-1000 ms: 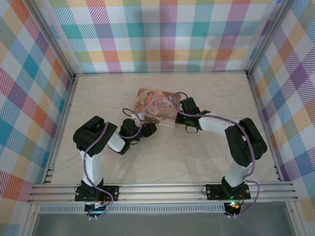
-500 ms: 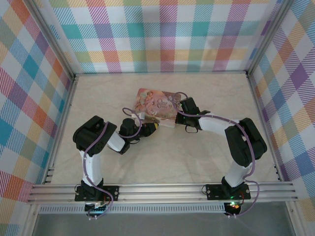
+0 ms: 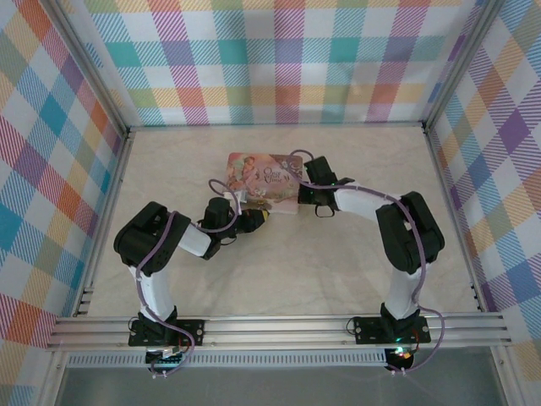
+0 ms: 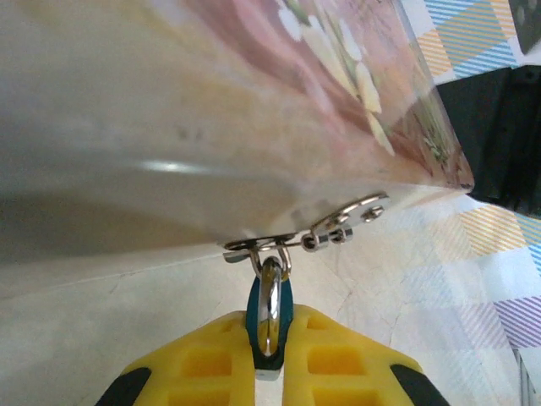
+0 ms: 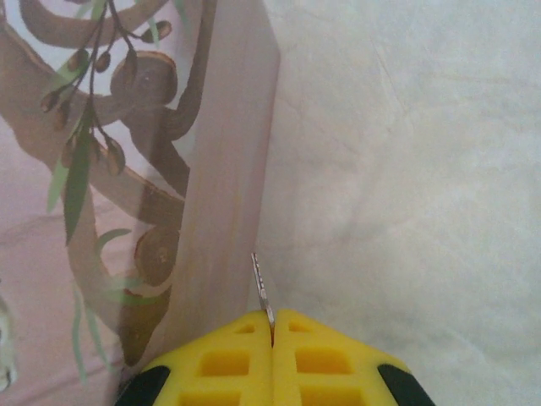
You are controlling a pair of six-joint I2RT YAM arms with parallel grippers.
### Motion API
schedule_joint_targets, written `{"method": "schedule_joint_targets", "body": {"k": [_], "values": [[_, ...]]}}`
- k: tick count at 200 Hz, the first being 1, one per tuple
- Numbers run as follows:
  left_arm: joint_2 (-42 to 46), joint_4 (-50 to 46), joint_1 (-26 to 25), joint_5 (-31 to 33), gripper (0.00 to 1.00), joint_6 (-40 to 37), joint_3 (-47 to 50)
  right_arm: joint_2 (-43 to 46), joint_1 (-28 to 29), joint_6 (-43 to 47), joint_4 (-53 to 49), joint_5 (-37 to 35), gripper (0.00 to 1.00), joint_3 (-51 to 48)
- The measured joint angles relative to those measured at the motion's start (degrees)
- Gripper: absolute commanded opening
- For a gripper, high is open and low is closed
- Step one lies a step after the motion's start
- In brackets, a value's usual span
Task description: Unlock a padlock with a key
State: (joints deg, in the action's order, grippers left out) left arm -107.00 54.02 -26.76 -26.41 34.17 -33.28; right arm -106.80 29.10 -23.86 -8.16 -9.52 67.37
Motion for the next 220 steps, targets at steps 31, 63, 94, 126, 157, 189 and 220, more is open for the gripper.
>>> {"method": "schedule_joint_targets", "body": {"k": [31, 63, 94, 126, 157, 189, 220], "values": [[0.4, -5.0, 0.3, -1.0, 0.09, -1.8, -2.4, -2.3, -1.3, 3.0, 0.1, 1.3, 0.00, 2.8], [0.7, -8.7, 0.4, -1.5, 0.09, -2.1, -4.4, -4.1, -2.2, 5.0, -1.6, 2.3, 0.00, 5.7], [0.9, -12.0, 0.4, -3.3, 0.08, -0.7, -6.1, -4.0, -3.4, 5.0, -2.2, 3.0, 0.00, 5.7], [2.4, -17.4, 0.4, -6.6, 0.08, 1.1, -7.5, -1.0, -5.1, 4.6, -1.9, 3.2, 0.00, 1.4], [4.0, -24.9, 0.3, -8.0, 0.08, 3.6, -10.1, 3.1, -6.4, 4.1, -2.4, 2.9, 0.00, -1.7], [5.3, -31.2, 0.3, -8.7, 0.09, 6.5, -12.6, 8.0, -7.5, 3.3, -2.4, 2.6, 0.00, -4.8], [6.2, -34.8, 0.3, -9.5, 0.09, 9.0, -14.9, 12.5, -8.0, 2.7, -2.4, 2.9, 0.00, -7.6]]}}
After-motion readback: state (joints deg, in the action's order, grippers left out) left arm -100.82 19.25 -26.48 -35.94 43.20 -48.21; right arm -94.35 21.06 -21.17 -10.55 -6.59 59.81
